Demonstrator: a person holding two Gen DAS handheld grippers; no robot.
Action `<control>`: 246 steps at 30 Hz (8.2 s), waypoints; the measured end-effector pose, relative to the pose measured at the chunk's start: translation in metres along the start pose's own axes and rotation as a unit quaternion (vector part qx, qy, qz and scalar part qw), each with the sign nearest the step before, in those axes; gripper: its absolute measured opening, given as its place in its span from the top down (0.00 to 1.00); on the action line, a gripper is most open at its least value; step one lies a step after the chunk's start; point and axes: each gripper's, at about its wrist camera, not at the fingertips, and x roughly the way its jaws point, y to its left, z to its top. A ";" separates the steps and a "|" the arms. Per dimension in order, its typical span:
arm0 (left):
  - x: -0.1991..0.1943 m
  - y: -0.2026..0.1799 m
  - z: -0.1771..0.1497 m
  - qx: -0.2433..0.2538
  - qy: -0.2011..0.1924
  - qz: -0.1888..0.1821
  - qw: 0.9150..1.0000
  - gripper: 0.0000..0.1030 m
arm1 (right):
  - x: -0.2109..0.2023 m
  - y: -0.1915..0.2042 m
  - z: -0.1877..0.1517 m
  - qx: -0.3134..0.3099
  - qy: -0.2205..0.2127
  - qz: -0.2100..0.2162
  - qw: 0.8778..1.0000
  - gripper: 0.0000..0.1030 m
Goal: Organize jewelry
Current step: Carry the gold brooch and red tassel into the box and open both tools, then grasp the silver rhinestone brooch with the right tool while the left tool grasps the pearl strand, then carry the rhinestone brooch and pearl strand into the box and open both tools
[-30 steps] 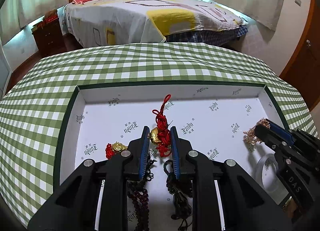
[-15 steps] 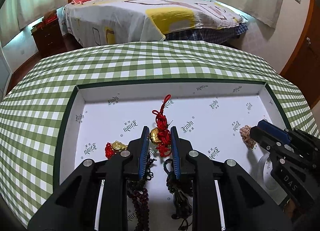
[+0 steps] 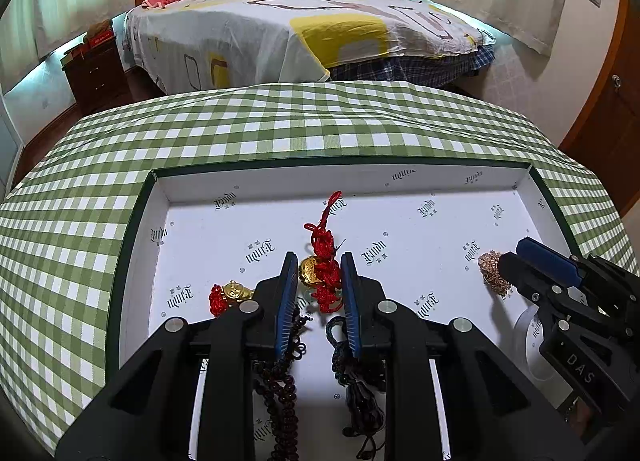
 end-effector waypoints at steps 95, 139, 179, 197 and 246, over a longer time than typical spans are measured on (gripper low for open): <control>-0.135 0.017 -0.172 -0.022 -0.075 0.024 0.997 0.24 | -0.090 -0.015 -0.126 0.038 0.016 -0.055 0.998 0.64; -0.124 -0.002 -0.173 -0.003 -0.036 -0.023 0.999 0.86 | -0.100 -0.004 -0.133 0.039 0.000 -0.034 0.999 0.87; -0.178 -0.021 -0.093 0.004 -0.147 -0.033 0.989 0.88 | -0.149 0.027 -0.057 0.001 -0.118 -0.018 0.993 0.87; -0.106 -0.035 -0.020 0.001 -0.130 -0.014 0.991 0.88 | -0.090 0.018 0.014 -0.028 -0.139 -0.018 0.990 0.87; 0.018 -0.045 0.024 0.023 0.028 0.020 0.999 0.88 | 0.018 -0.018 0.039 -0.002 0.020 -0.022 1.000 0.87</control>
